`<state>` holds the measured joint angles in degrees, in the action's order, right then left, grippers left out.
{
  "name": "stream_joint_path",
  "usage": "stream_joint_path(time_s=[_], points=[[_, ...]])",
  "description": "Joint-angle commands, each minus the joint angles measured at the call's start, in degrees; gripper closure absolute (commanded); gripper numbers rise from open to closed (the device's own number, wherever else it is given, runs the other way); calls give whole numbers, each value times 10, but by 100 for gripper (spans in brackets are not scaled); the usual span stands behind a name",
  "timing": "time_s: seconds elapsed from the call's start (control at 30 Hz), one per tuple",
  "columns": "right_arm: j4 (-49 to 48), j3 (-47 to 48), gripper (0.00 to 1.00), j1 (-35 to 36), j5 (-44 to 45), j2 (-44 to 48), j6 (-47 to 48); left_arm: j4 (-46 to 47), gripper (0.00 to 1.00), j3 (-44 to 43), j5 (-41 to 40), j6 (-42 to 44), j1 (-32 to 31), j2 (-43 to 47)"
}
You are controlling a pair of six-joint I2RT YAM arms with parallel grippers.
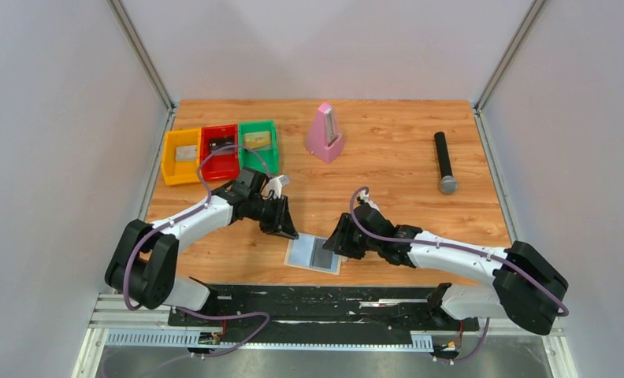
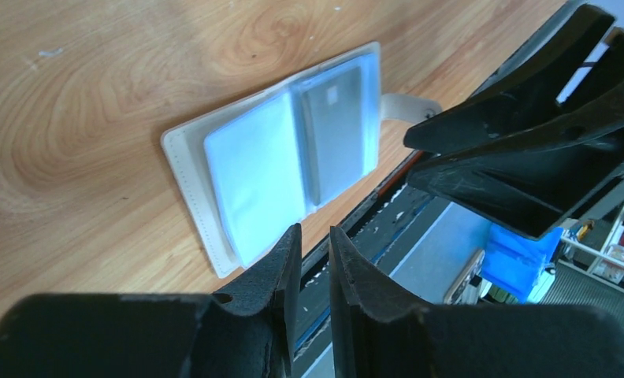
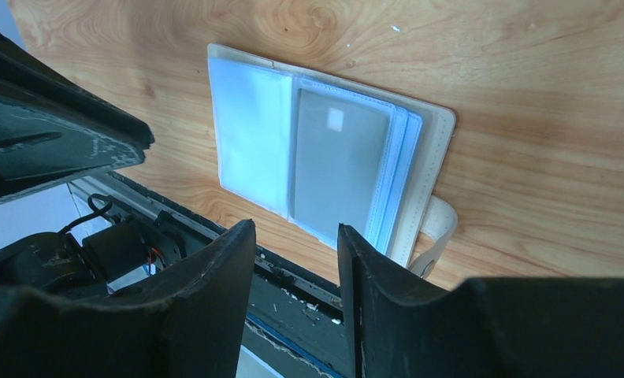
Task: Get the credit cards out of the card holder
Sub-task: Remove the credit card from the card holder.
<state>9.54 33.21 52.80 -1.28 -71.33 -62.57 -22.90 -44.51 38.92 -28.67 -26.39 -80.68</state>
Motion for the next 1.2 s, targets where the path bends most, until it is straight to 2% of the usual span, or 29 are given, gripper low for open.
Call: stream_joint_path(time_s=[0.0,0.73,1.0,1.17], points=[[-36,-10,57,3,0,-7,-24,53,73,30,-9,-6,-4,-2],[-77,-38,57,4,12,-37,-44,101,78,105,-12,-32,-13,-50],[-79,-36,57,4,38,-51,-27,120,91,124,-22,-47,-30,-45],[-73,-32,58,2,43,-60,-25,139,93,135,-19,-64,-40,-47]])
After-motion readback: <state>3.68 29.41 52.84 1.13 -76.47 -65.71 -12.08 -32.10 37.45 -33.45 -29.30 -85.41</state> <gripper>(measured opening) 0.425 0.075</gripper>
